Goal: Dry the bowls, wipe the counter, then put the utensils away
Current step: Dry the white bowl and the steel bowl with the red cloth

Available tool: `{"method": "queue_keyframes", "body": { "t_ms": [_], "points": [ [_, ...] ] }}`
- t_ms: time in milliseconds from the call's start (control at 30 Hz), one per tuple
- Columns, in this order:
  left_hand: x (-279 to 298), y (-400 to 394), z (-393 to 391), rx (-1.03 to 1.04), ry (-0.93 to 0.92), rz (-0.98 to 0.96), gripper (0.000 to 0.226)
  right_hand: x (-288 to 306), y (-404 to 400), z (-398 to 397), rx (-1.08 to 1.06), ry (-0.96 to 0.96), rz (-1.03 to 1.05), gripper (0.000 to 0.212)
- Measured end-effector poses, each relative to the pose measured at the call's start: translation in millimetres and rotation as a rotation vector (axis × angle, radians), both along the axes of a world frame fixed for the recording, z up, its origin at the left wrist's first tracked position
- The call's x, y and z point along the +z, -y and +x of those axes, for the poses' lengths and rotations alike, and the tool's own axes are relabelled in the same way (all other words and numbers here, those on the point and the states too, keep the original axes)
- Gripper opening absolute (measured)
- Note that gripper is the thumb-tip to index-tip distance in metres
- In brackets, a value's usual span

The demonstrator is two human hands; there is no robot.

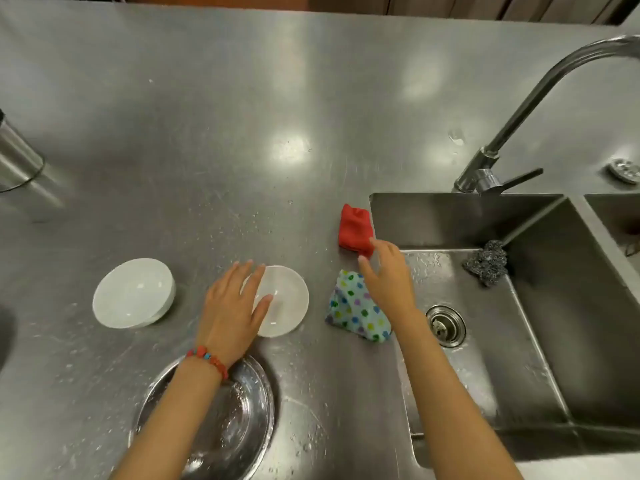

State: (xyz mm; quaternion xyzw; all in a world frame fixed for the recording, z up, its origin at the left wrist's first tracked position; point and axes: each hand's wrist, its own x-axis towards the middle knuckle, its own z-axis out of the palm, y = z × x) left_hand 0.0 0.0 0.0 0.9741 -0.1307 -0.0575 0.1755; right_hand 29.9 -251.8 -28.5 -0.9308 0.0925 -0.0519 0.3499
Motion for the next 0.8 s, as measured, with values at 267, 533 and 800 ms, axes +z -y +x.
{"method": "queue_keyframes", "body": {
  "t_ms": [267,533,800],
  "points": [
    [-26.6,-12.3,13.8,0.069,0.043,0.007,0.069,-25.5,6.5,75.5,-0.058,-0.165,0.019,0.048],
    [-43.2,-16.0,12.4,0.161,-0.043,-0.192,0.053,-29.4,3.7,97.4,-0.052,-0.225,0.051,0.042],
    [-39.8,-16.8,21.5,0.379,-0.274,-0.622,0.04,9.4,-20.1,42.3,-0.205,-0.051,0.674,0.023]
  ]
}}
